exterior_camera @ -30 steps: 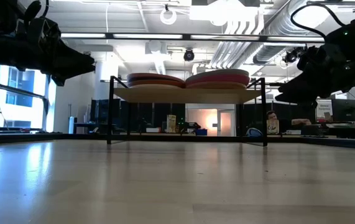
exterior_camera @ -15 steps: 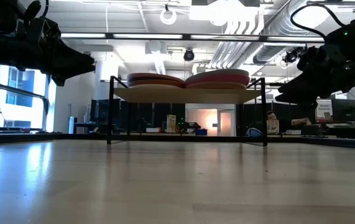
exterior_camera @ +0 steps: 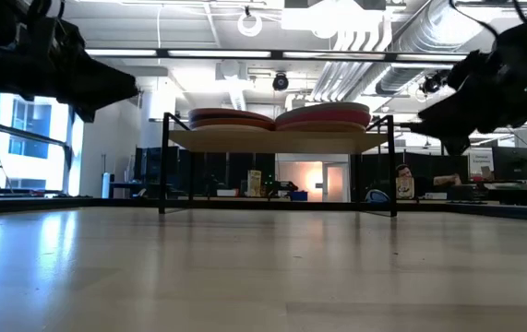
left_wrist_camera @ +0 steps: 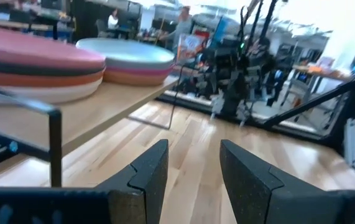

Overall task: Place and stack plates onto a shelf
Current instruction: Return to Home Position

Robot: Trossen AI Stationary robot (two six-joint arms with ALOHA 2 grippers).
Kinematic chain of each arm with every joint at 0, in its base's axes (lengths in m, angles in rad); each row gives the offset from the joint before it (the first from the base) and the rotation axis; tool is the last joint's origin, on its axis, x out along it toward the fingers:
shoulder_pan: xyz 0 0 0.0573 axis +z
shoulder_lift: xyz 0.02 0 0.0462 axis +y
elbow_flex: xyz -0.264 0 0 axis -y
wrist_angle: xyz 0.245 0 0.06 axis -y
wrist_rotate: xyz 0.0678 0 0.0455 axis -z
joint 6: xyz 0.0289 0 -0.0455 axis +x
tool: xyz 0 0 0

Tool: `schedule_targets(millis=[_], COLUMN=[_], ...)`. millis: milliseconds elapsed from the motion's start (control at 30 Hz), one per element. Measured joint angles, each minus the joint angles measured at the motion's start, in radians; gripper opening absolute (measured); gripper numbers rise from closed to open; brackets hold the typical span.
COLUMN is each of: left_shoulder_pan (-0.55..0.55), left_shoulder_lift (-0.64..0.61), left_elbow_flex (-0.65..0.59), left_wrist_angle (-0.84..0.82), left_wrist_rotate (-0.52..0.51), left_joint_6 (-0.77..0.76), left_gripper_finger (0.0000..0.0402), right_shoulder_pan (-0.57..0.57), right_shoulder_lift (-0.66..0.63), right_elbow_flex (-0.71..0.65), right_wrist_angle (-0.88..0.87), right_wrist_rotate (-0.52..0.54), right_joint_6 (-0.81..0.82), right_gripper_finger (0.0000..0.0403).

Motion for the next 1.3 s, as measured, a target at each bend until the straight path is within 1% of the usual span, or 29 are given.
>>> schedule_targets(millis=[133, 300, 500, 667, 833, 1300], left_shoulder_pan=[-0.022, -0.044, -0.061, -0.064, -0.064, -0.064], left_shoulder_lift=[-0.065, -0.117, -0.167, -0.208, -0.210, -0.209], left_elbow_flex=[0.000, 0.000, 0.000, 0.001, 0.001, 0.001], left_wrist_angle=[-0.023, -0.021, -0.034, -0.068, -0.085, -0.101], left_wrist_rotate=[0.000, 0.000, 0.000, 0.000, 0.000, 0.000], left_joint_6=[0.000, 0.000, 0.000, 0.000, 0.000, 0.000], left_gripper_finger=[0.0133, 0.0133, 0.0133, 0.0133, 0.0133, 0.0133], right_shoulder_pan=[0.094, 0.198, 0.272, 0.288, 0.288, 0.288], right_shoulder_lift=[-0.053, -0.106, -0.185, -0.255, -0.321, -0.320], right_elbow_flex=[0.000, 0.000, 0.000, 0.000, 0.000, 0.000], right_wrist_angle=[0.000, 0.000, 0.000, 0.000, 0.000, -0.023], right_wrist_rotate=[0.000, 0.000, -0.001, -0.001, -0.001, -0.002], right_joint_6=[0.000, 0.000, 0.000, 0.000, 0.000, 0.000], right_gripper_finger=[0.0129, 0.0129, 0.0129, 0.0129, 0.0129, 0.0129])
